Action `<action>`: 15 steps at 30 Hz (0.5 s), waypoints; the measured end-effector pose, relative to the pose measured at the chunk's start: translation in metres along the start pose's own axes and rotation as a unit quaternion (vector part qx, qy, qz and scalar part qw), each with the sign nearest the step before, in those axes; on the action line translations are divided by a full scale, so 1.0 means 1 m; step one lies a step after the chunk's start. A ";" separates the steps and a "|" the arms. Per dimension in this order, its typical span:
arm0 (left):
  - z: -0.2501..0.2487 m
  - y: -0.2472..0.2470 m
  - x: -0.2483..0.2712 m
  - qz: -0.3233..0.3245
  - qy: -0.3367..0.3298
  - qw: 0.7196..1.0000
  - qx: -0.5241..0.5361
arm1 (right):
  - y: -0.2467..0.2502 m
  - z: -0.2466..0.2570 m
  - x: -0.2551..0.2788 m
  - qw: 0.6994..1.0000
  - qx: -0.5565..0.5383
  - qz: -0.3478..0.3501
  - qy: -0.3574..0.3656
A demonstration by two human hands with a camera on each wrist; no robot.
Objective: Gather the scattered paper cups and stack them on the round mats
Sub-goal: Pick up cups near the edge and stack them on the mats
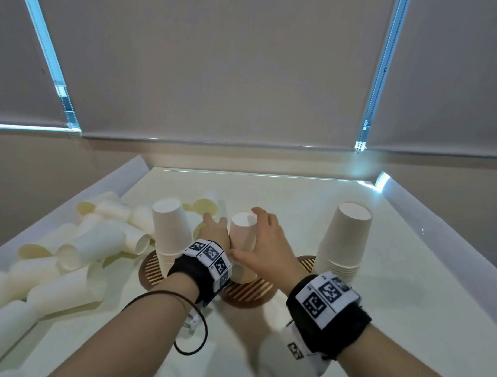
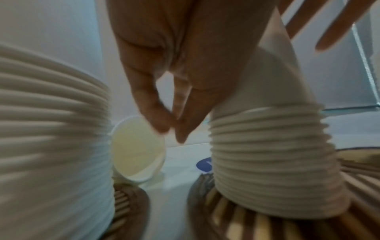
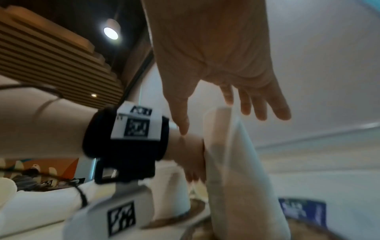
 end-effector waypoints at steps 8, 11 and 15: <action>0.009 0.006 -0.020 -0.009 0.028 0.998 -0.051 | -0.023 -0.021 -0.017 0.996 -0.060 -0.052 -0.027; 0.008 0.006 -0.026 0.008 0.008 0.998 -0.063 | -0.019 -0.029 -0.020 0.997 -0.048 -0.062 -0.029; 0.001 0.013 -0.022 -0.008 0.006 1.000 -0.026 | -0.009 -0.036 -0.025 0.998 -0.014 -0.050 -0.023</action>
Point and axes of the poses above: each hand's wrist, its own x-axis away from the middle knuckle, its own y-axis out of the back of the hand, z = x × y, the point moved 3 cm from there along -x, towards the middle knuckle, and after that the axes turned 6 degrees about -z, right-handed, at the moved point
